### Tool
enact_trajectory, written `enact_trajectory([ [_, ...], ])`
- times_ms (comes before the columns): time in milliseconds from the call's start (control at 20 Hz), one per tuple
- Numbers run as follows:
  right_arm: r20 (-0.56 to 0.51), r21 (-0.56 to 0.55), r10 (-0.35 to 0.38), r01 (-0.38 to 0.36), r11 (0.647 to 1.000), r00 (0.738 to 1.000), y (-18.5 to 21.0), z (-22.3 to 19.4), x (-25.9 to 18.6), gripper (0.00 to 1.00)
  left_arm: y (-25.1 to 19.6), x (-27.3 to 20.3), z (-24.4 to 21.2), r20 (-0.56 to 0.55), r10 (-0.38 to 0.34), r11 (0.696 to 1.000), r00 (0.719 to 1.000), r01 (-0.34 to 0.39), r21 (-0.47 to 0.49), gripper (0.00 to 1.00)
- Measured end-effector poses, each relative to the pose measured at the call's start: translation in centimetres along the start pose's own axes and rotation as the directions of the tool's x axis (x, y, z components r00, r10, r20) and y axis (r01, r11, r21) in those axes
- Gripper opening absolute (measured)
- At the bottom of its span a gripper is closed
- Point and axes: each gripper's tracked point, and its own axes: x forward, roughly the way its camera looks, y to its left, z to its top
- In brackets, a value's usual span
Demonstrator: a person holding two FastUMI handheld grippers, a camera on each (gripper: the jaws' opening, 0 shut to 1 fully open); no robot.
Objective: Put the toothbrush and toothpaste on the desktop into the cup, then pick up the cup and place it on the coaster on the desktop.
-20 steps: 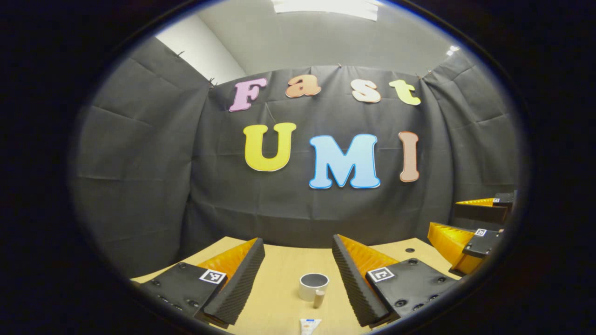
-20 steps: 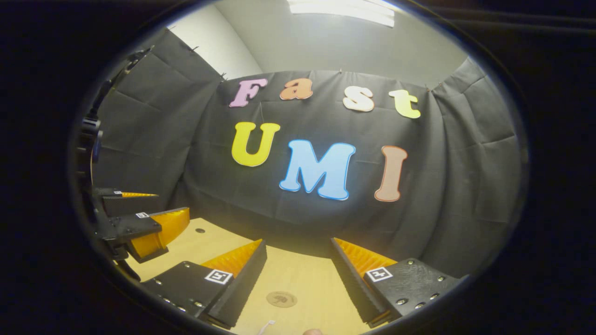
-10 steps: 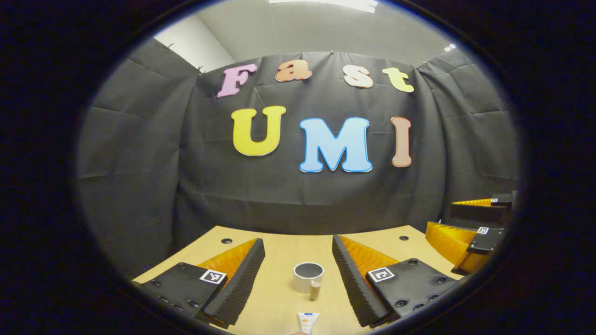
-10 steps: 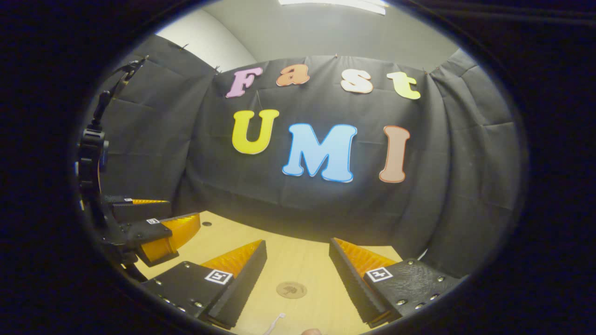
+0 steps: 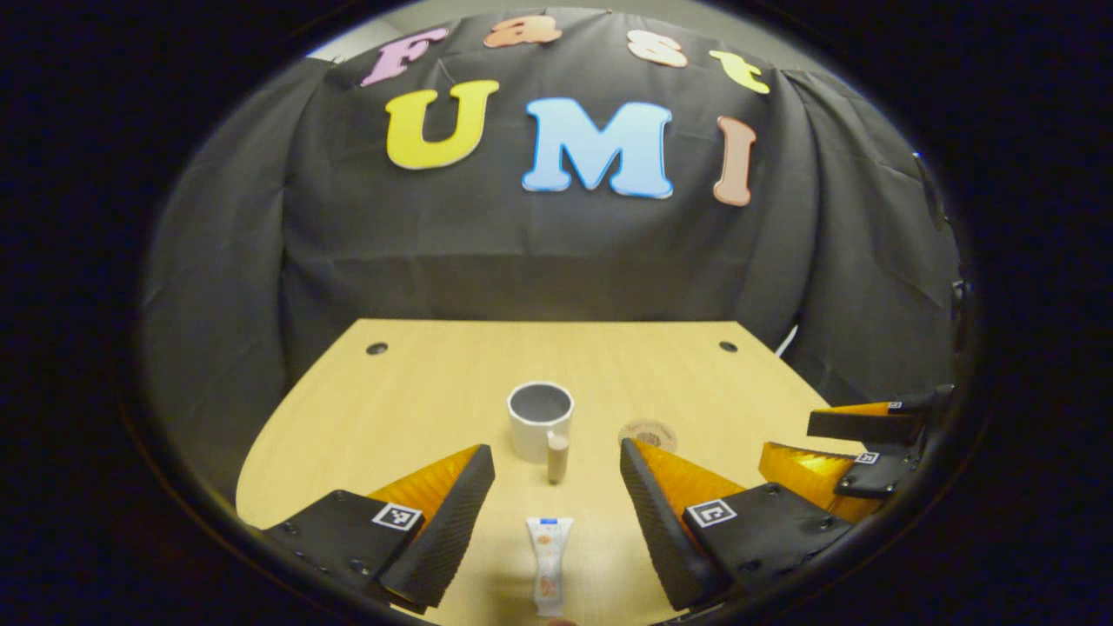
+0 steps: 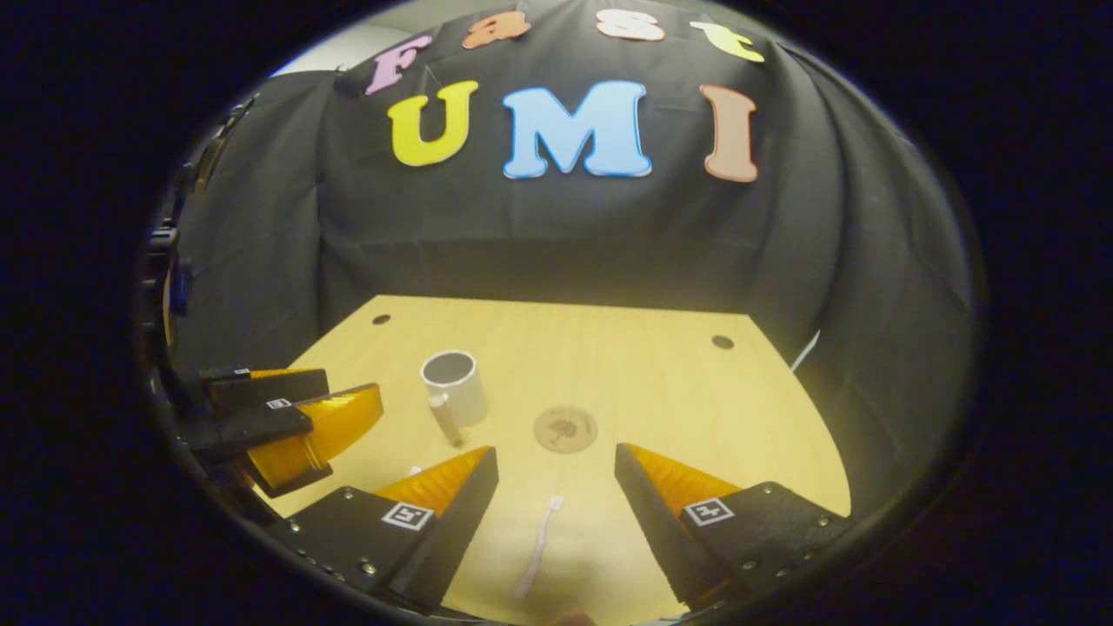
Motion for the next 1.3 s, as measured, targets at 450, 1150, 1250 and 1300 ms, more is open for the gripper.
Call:
enact_trajectory([
  [450, -0.400, 0.026, 0.016, -0.006, 1.000, 0.916, 0.8, -9.8, 3.3, 0.89, 0.3, 4.0, -9.8, -0.417, -0.028, 1.000, 0.909, 0.029, -0.005, 0.94],
  [1150, -0.650, 0.108, 0.080, -0.013, 0.994, 0.756, 3.1, -16.1, 6.8, 0.91, 2.4, 6.0, -19.3, -0.728, -0.016, 0.997, 0.685, -0.047, -0.066, 0.92],
  [1250, -0.660, 0.107, 0.077, -0.008, 0.994, 0.748, 3.2, -16.4, 7.1, 0.91, 2.4, 5.8, -19.9, -0.740, -0.013, 0.996, 0.673, -0.053, -0.066, 0.86],
  [1300, -0.664, 0.104, 0.070, -0.001, 0.995, 0.744, 3.0, -16.5, 7.2, 0.89, 2.5, 5.8, -20.1, -0.746, -0.007, 0.996, 0.666, -0.061, -0.064, 0.82],
])
